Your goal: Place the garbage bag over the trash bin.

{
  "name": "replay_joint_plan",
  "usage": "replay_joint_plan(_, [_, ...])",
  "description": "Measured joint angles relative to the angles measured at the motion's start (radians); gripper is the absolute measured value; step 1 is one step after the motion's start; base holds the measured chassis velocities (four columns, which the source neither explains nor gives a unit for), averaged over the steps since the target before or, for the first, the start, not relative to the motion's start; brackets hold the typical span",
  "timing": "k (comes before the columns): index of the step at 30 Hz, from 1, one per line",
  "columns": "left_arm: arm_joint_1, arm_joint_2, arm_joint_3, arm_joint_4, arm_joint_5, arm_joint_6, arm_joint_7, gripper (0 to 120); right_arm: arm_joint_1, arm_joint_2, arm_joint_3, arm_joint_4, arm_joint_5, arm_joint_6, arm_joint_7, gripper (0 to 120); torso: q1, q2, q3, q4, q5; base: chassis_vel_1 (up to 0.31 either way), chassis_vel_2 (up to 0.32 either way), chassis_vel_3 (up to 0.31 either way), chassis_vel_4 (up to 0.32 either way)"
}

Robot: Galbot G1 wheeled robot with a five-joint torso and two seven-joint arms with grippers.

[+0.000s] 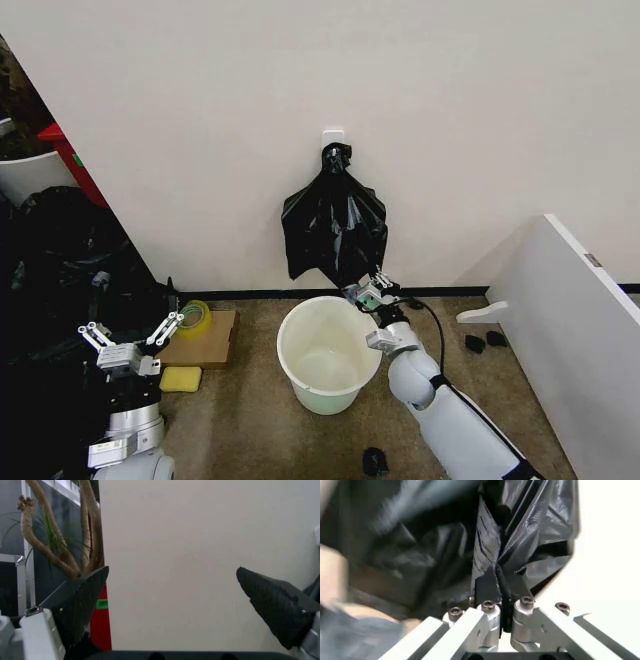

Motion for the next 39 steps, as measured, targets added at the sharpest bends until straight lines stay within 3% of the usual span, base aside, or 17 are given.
replay_joint_plan(3, [-0.03,0.026,0.004,-0.005,-0.043,0.02,0.002,100,0.0,-0.016,-0.007,0.044,0.384,0.192,-0.166,0,0.0,0.0,0.0,-0.0001,0.0,0.0,0.0,0.0,0.0])
replay_joint_plan(4, [-0.03,0.026,0.004,-0.005,-0.043,0.02,0.002,100,0.0,-0.016,-0.007,0.044,0.384,0.192,-0.166,0,0.0,0.0,0.0,-0.0001,0.0,0.0,0.0,0.0,0.0])
replay_joint_plan(7, [-0.058,0.071,0.016,0.001,-0.083,0.043,0.014,100,-0.003,-0.022,-0.021,0.113,0.677,0.265,-0.254,0,0.0,0.0,0.0,0.0003,0.0,0.0,0.0,0.0,0.0])
replay_joint_plan(8, [-0.103,0.145,0.037,0.029,-0.149,0.069,0.052,100,-0.01,-0.028,-0.017,0.169,0.921,0.313,-0.345,0,0.0,0.0,0.0,0.0,-0.0002,0.0,0.0,0.0,0.0])
replay_joint_plan(10, [-0.155,0.214,0.054,0.06,-0.241,0.091,0.114,100,-0.016,-0.036,-0.002,0.187,1.026,0.351,-0.424,0,0.0,0.0,0.0,-0.0002,-0.0002,0.0,0.0,0.0,0.0])
replay_joint_plan(11, [-0.155,0.214,0.054,0.06,-0.241,0.091,0.114,100,-0.016,-0.036,-0.002,0.187,1.026,0.351,-0.424,0,0.0,0.0,0.0,-0.0002,-0.0002,0.0,0.0,0.0,0.0])
replay_joint_plan(13, [-0.191,0.274,0.068,0.091,-0.324,0.101,0.189,100,-0.024,-0.041,0.012,0.191,1.067,0.379,-0.493,0,0.0,0.0,0.0,-0.0001,-0.0003,0.0,0.0,0.0,0.0])
replay_joint_plan(15, [-0.251,0.368,0.092,0.16,-0.373,0.101,0.35,100,-0.039,-0.044,0.026,0.199,1.095,0.405,-0.566,0,0.0,0.0,0.0,-0.0002,-0.0002,0.0,0.0,0.0,0.0])
replay_joint_plan(16, [-0.251,0.368,0.092,0.16,-0.373,0.101,0.35,100,-0.039,-0.044,0.026,0.199,1.095,0.405,-0.566,0,0.0,0.0,0.0,-0.0002,-0.0002,0.0,0.0,0.0,0.0])
replay_joint_plan(19, [-0.32,0.451,0.126,0.241,-0.374,0.11,0.515,100,-0.056,-0.038,0.028,0.215,1.107,0.419,-0.609,0,0.0,0.0,0.0,-0.0004,-0.0001,0.0,0.0,0.0,0.0])
replay_joint_plan(22, [-0.353,0.477,0.15,0.272,-0.374,0.126,0.574,100,-0.06,-0.031,0.028,0.22,1.107,0.421,-0.619,0,0.0,0.0,0.0,0.0001,-0.0002,0.0,0.0,0.0,0.0])
replay_joint_plan(24, [-0.453,0.509,0.218,0.347,-0.376,0.16,0.633,100,-0.063,-0.015,0.024,0.222,1.103,0.422,-0.637,0,0.0,0.0,0.0,0.0002,-0.0003,0.0,0.0,0.0,0.0])
replay_joint_plan(33, [-0.644,0.513,0.345,0.47,-0.493,0.256,0.606,100,-0.047,-0.003,0.022,0.185,1.087,0.428,-0.686,0,0.0,0.0,0.0,0.0,0.0003,0.0,0.0,0.0,0.0])
replay_joint_plan(39, [-0.731,0.469,0.416,0.569,-0.552,0.314,0.645,100,-0.034,0.0,0.028,0.161,1.086,0.433,-0.721,0,0.0,0.0,0.0,0.0,0.0002,0.0,0.0,0.0,0.0])
